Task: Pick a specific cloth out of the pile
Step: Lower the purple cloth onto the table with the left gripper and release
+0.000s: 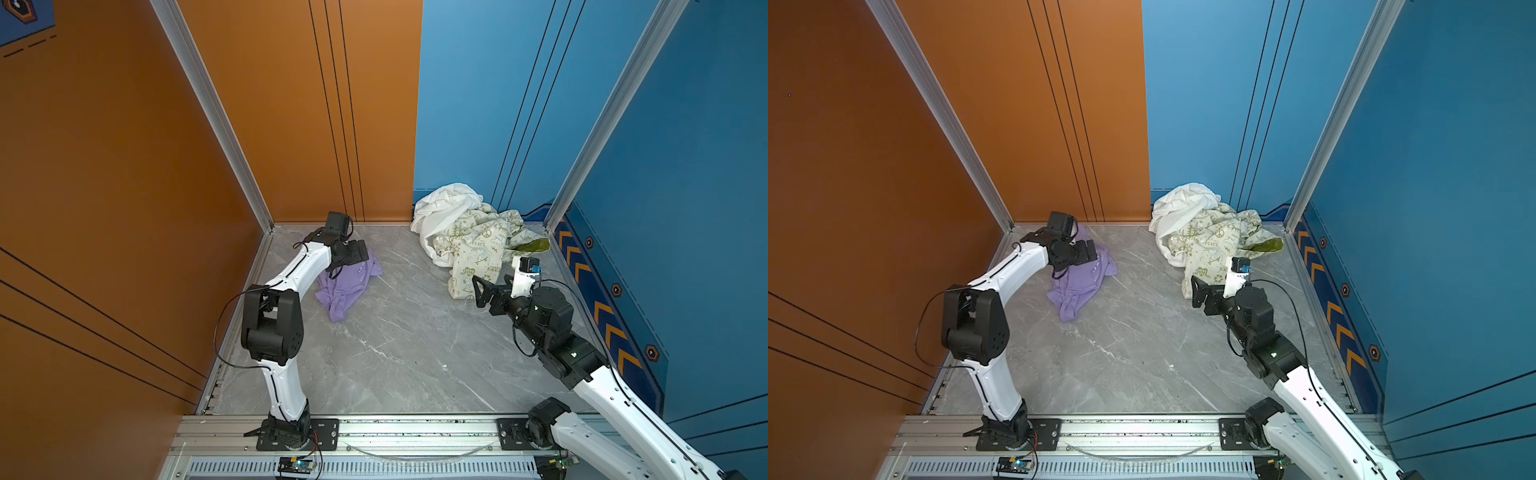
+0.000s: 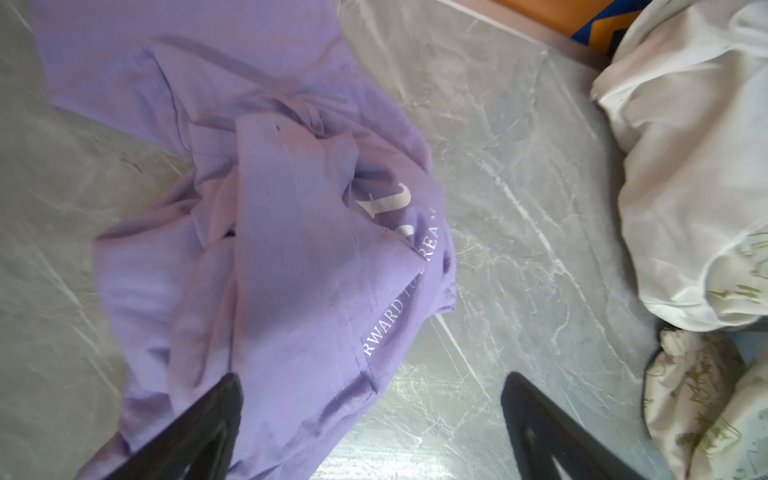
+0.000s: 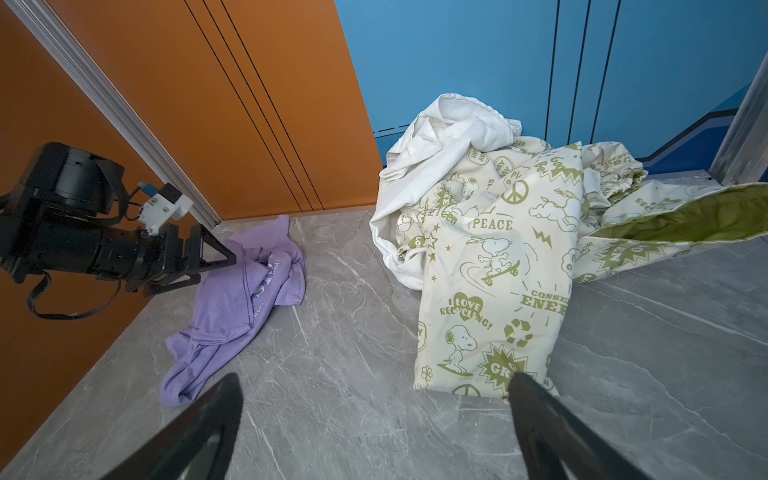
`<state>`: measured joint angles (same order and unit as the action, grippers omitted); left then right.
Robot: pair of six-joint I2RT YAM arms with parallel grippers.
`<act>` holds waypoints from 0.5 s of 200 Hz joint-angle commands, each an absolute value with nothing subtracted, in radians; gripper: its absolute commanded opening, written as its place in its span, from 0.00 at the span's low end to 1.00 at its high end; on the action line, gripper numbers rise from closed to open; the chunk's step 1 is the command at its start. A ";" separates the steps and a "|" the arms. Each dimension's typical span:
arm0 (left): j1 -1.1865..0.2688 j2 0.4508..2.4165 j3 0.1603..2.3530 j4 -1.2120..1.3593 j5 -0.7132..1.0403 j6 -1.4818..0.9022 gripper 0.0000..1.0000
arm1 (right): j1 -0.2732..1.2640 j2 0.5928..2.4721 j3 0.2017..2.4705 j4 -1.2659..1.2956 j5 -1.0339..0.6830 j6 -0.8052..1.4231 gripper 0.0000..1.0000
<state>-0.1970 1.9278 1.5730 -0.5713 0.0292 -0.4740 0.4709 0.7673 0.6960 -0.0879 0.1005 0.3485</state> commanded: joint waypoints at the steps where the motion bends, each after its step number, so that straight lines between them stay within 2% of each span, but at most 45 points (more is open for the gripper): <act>1: -0.188 1.979 1.592 -0.568 0.055 -0.506 0.98 | 0.466 0.753 0.685 -0.107 0.083 0.362 1.00; 53: -0.167 2.043 1.486 -0.536 0.057 -0.552 0.98 | 0.462 0.758 0.676 -0.107 0.075 0.358 1.00; 100: -0.164 1.970 1.463 -0.521 0.037 -0.554 0.98 | 0.455 0.753 0.674 -0.112 0.066 0.359 1.00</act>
<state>-0.1699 2.0247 1.4742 -0.5182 0.0391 -0.5419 0.4625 0.7673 0.6865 -0.0952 0.0814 0.3485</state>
